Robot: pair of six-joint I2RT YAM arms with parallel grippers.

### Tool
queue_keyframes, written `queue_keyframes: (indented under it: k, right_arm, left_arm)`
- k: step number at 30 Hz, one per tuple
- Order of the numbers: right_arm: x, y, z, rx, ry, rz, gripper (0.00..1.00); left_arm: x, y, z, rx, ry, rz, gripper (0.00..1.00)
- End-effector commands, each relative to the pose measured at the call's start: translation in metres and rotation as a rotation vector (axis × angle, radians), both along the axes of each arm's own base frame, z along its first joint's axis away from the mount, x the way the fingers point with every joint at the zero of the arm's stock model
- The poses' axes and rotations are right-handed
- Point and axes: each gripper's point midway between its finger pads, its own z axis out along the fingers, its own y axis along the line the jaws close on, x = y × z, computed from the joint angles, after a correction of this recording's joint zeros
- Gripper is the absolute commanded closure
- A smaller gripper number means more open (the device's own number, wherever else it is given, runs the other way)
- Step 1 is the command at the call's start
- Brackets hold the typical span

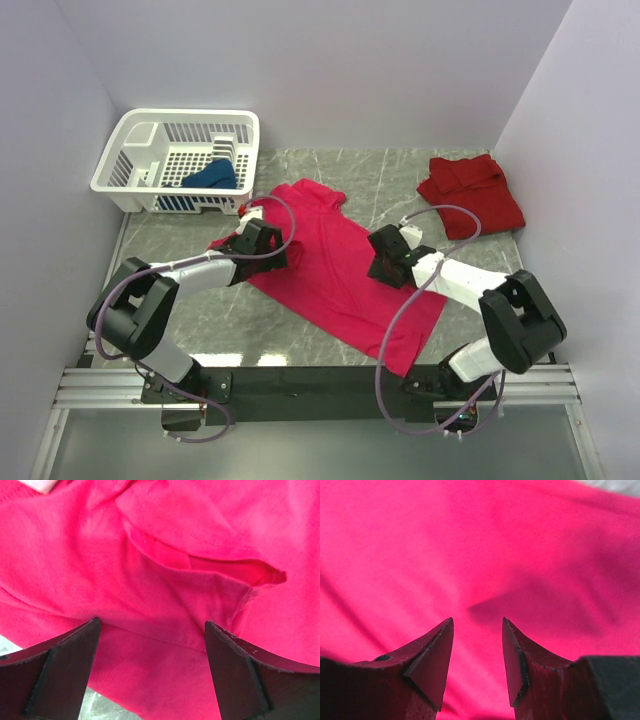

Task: Fold and stack the t-shirts
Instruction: Fold the tshirt

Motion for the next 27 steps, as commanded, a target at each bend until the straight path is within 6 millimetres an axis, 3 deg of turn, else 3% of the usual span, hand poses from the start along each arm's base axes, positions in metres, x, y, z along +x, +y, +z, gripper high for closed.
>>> queue_keyframes:
  k: [1, 11, 17, 20, 27]
  right_arm:
    - [0.015, -0.010, -0.002, -0.020, -0.003, -0.022, 0.49]
    - [0.041, -0.036, -0.017, -0.062, 0.073, -0.056, 0.49]
    - [0.061, -0.052, -0.017, -0.083, 0.084, -0.071, 0.50]
    - [0.070, -0.058, -0.017, -0.107, 0.098, -0.063, 0.51]
    - [0.078, -0.065, -0.008, -0.123, 0.099, -0.047, 0.52]
  left_arm:
    - [-0.001, -0.007, -0.003, -0.049, -0.012, -0.003, 0.09]
    - [-0.031, -0.009, -0.021, -0.117, 0.041, -0.010, 0.09]
    - [-0.067, -0.023, -0.036, -0.156, 0.099, -0.043, 0.09]
    - [-0.081, -0.034, -0.036, -0.191, 0.117, -0.056, 0.09]
    - [-0.116, -0.039, -0.036, -0.236, 0.149, -0.023, 0.08]
